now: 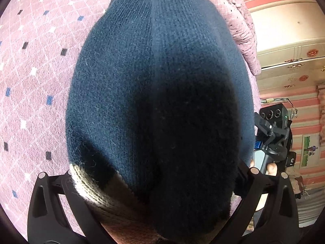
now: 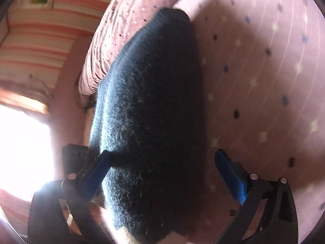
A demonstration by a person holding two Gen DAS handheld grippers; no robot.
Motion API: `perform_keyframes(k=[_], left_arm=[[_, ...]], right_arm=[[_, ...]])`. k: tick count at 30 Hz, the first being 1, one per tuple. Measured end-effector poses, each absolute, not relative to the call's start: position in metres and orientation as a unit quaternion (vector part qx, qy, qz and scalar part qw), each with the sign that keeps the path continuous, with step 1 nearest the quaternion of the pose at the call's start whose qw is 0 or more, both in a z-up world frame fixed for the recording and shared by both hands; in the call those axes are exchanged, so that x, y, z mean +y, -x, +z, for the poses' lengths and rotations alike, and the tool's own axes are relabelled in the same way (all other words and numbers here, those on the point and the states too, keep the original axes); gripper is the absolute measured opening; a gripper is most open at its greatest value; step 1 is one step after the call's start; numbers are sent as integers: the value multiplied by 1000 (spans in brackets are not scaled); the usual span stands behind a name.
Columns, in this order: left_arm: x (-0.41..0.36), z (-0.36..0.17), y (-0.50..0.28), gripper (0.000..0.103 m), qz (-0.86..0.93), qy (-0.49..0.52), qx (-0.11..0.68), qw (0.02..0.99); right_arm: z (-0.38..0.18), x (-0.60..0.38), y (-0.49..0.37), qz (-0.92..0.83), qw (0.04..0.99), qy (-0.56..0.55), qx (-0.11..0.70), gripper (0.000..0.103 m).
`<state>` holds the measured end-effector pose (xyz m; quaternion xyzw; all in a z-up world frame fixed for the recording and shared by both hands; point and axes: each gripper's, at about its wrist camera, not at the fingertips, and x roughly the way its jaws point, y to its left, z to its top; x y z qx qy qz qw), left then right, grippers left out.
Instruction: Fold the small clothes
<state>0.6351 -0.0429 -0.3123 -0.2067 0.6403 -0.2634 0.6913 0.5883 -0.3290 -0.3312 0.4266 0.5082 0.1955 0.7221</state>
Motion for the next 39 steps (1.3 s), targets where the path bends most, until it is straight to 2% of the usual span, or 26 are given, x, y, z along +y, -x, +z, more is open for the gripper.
perform_keyframes(k=[7,13,17,21,23,29,39], left_arm=[[-45,-318,-639,100,-261,204,643,690],[-54,-312,-636,99,-253,183,644,699],[-57,-309,-635,92,-247,177,643,703],[-56,-303,-632,84,-251,174,635,710],[-56,-297,-630,73,-247,162,626,722],[-63,-276,-616,59,-233,116,600,756],[-70,-260,-598,53,-249,104,578,770]], right_arm=[[-345,-315,-596,229,686,-464,512,102],[-326,-278,-604,206,718,-395,535,99],[-313,-269,-597,182,741,-366,532,83],[-298,-253,-595,164,762,-330,532,74],[-288,-245,-595,155,774,-307,531,70],[-267,-234,-595,144,803,-263,516,65],[-241,-248,-581,158,822,-271,475,62]])
